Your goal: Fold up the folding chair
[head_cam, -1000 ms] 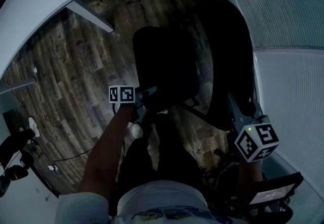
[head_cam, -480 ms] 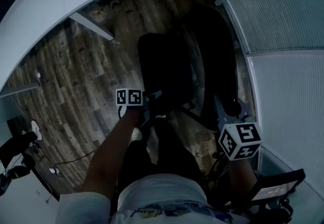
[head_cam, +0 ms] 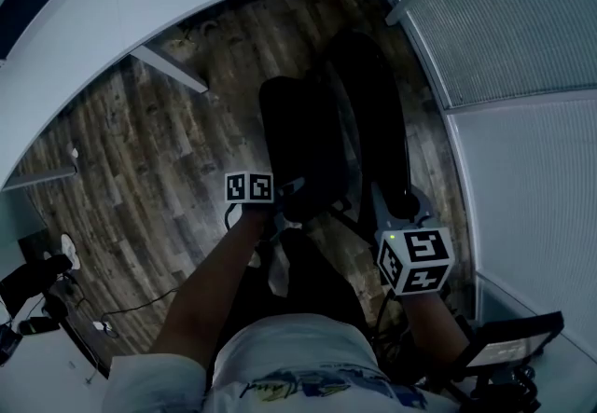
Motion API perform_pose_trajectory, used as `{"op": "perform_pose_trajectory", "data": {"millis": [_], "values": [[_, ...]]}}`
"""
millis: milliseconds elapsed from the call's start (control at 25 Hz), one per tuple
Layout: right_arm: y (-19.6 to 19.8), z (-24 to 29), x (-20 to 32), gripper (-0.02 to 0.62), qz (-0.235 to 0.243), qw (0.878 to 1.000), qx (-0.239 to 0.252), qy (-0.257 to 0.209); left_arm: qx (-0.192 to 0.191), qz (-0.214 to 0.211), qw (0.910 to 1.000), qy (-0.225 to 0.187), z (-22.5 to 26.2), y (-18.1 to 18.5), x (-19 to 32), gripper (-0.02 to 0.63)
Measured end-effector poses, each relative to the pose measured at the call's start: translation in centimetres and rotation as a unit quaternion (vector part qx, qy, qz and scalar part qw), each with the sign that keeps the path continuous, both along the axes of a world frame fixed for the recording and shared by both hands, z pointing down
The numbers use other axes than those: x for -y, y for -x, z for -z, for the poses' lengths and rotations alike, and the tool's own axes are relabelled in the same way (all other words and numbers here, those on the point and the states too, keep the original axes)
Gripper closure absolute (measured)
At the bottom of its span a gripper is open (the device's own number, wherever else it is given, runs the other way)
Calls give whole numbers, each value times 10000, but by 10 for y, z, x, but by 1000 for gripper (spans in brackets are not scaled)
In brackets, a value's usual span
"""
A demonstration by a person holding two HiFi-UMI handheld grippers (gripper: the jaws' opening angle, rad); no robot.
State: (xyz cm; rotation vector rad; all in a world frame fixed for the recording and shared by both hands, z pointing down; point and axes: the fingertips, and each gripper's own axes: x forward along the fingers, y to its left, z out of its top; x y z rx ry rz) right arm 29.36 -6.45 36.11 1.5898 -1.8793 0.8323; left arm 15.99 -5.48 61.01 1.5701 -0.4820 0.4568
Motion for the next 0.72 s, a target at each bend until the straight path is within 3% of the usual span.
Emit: {"op": "perform_pose_trajectory", "data": {"millis": [720], "values": [[9, 9, -6, 514, -86, 9999, 67, -64, 381, -59, 9992, -47, 20, -46, -4, 454]]}}
